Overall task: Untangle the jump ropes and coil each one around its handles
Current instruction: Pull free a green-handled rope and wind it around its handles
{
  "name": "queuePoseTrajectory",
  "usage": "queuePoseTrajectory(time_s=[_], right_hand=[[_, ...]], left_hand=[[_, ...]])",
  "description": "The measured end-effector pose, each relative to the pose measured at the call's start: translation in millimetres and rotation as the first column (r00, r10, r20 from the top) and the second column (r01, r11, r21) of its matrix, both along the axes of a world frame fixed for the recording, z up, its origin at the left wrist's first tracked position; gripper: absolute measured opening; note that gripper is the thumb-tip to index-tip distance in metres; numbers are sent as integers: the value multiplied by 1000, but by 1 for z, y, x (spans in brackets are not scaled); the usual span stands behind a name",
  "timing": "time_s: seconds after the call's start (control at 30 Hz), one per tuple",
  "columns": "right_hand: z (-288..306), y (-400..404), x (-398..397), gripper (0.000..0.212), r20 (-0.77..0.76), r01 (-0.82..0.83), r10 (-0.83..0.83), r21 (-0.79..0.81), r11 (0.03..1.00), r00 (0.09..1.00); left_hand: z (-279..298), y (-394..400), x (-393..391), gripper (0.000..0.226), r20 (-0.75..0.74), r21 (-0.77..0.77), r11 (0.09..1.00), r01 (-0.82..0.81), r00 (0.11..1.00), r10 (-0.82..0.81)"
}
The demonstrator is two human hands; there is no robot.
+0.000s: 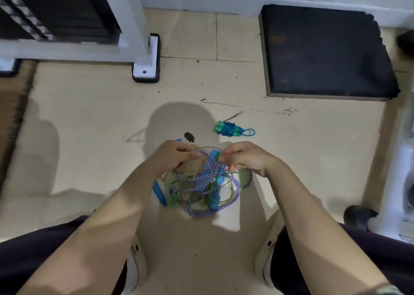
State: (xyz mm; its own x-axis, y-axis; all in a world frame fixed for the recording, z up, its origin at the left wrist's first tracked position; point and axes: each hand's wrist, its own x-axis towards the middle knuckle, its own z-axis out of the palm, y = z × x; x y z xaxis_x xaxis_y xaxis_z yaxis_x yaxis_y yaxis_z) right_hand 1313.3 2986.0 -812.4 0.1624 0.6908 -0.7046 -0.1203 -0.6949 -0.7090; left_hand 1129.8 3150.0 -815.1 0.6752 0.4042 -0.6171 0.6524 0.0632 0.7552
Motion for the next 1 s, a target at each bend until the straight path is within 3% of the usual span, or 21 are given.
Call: queuePoseTrajectory(time_s=[0.1, 0.23, 0.47, 0.53, 0.63, 0.7, 0.77, 0.87, 1.0], right_hand=[[47, 0, 0, 3, -71, 31, -25, 82, 996, 997], [128, -2, -11, 14, -45, 31, -22, 204, 979, 999], [281, -30, -47, 14, 117, -106, 66, 380, 919, 991], [315, -37, -59, 14, 185, -151, 77, 425, 892, 980], [350, -43, -80, 13, 260, -193, 68, 494, 848, 963], [363, -44, -92, 15, 314, -204, 33, 531, 822, 949], [374, -45, -98, 16, 334, -188, -19, 577, 795, 943], [386, -47, -95, 16, 336, -136, -118, 643, 753, 934], [387, -50, -74, 16, 265, 37, -322, 719, 695, 909]], left_hand=[[43, -1, -3, 17, 43, 16, 998, 52, 998, -53], [114, -9, -15, 25, 124, 16, 997, 70, 990, -71], [249, -32, -45, 23, 211, 170, 966, 196, 950, -229], [283, -37, -55, 21, 151, 305, 923, 236, 944, -292], [330, -48, -67, 23, -53, 571, 747, 341, 923, -381], [347, -57, -70, 38, -18, 629, 702, 332, 910, -414], [352, -69, -69, 36, 180, 562, 779, 278, 878, -443], [347, -82, -62, 20, 423, 320, 925, 206, 843, -334], [326, -76, -66, 19, 346, 235, 916, 325, 853, -391]])
